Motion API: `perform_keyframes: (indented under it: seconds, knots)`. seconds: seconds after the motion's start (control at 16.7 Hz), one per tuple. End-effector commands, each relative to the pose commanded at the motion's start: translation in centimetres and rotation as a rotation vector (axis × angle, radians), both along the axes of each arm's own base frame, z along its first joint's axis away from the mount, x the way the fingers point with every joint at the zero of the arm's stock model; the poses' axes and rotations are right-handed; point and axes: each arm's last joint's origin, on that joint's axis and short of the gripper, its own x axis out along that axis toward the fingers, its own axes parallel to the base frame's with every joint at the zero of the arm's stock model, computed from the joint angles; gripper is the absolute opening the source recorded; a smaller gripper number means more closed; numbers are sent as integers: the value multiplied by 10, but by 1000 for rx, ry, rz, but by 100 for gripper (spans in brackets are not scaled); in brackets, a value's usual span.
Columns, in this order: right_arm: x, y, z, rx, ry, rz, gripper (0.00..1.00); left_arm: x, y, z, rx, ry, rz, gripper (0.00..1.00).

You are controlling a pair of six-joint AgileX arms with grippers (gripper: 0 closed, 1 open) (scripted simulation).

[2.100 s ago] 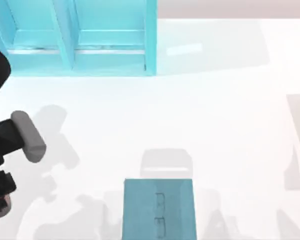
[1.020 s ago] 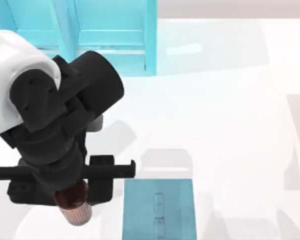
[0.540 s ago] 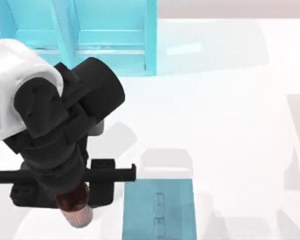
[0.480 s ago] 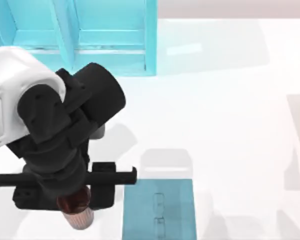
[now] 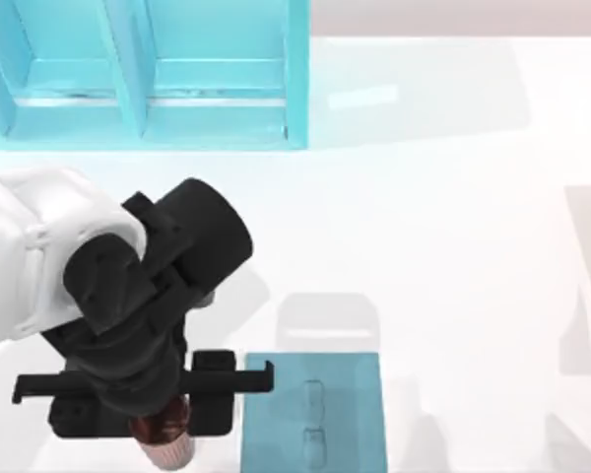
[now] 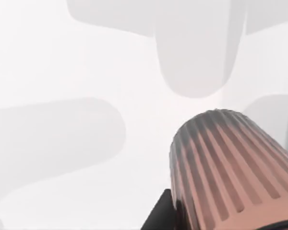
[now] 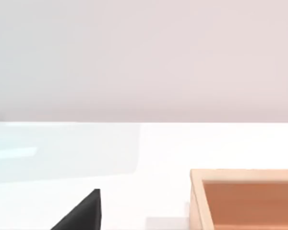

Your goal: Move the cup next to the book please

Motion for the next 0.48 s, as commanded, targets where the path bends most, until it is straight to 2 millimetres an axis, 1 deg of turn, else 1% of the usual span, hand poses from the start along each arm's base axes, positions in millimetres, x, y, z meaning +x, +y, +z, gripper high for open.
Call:
perform_keyframes:
  seconds: [0.12, 0.48]
  knots:
    - [0, 0, 0, 0, 0, 0, 100, 0, 0, 0, 0, 0, 0, 0]
    - [0, 0, 0, 0, 0, 0, 100, 0, 0, 0, 0, 0, 0, 45]
